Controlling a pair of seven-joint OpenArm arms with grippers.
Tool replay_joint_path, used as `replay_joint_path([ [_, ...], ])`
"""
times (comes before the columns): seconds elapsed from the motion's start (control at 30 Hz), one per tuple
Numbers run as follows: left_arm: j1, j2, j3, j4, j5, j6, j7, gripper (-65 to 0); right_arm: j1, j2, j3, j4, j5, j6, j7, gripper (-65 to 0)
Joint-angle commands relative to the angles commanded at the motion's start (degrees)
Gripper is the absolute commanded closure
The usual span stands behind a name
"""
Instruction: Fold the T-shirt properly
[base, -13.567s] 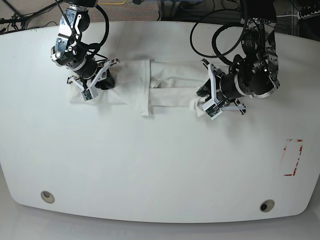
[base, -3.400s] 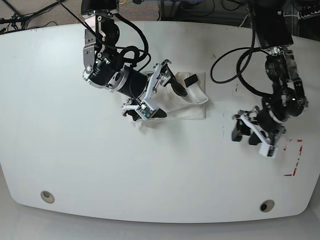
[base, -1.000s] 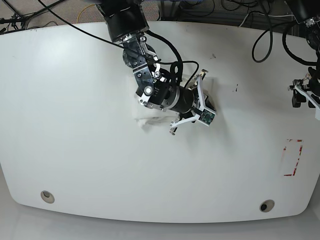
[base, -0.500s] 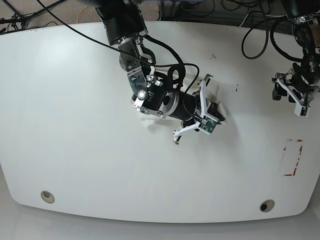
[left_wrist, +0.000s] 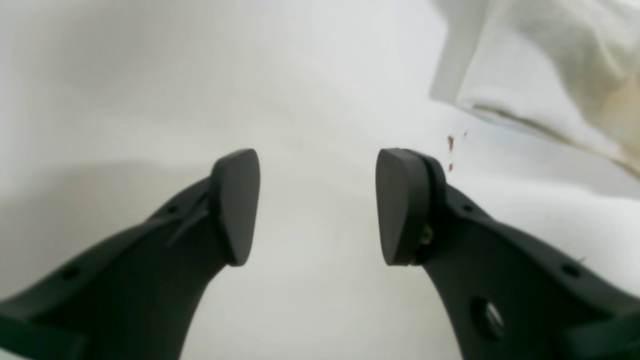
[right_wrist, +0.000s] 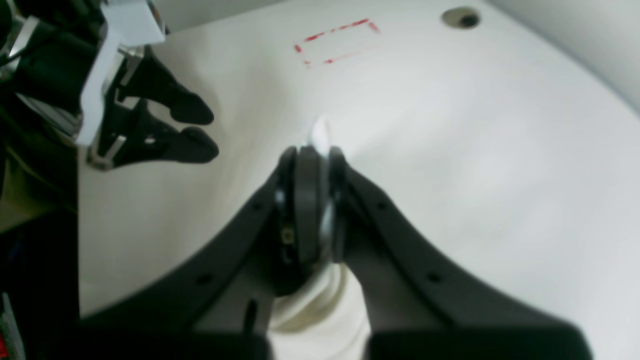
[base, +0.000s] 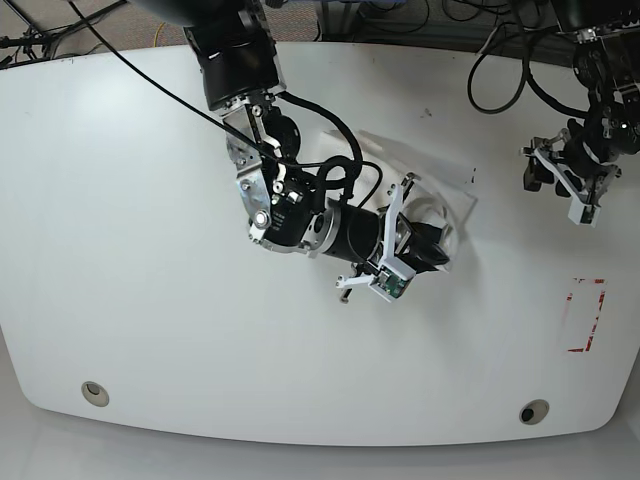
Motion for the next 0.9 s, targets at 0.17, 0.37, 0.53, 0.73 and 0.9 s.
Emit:
replay_joint_path([
  [0.17,0.09,0.0,0.0,-0.26,0.0,0.0,0.0,-34.6,1.76,0.0,-1.93,-5.36,0.09,0.0,4.04,-2.7],
  [0.37,1.58,0.18,0.0,0.0,0.0,0.0,0.0,-34.6,4.66,-0.18,-4.66,-13.36,0.09,0.0,9.23,-2.7],
  [0.53,2.37,0.26,0.0,0.0,0.0,0.0,0.0,-34.6,7.91,-0.79,-5.89,-22.07,-0.18,0.0,15.74,-2.7],
  [0.73,3.16,0.26,0.44,0.0,0.0,0.0,0.0,-34.6,11.87,-1.4,-5.98,-32.79,-0.35,0.0,21.63,-15.2],
  [0.9,3.16,0.26,3.6,0.0,-0.09,0.0,0.0,-34.6,14.24,-1.4,-6.24,-39.03,-0.35,0.0,26.37,-41.4],
])
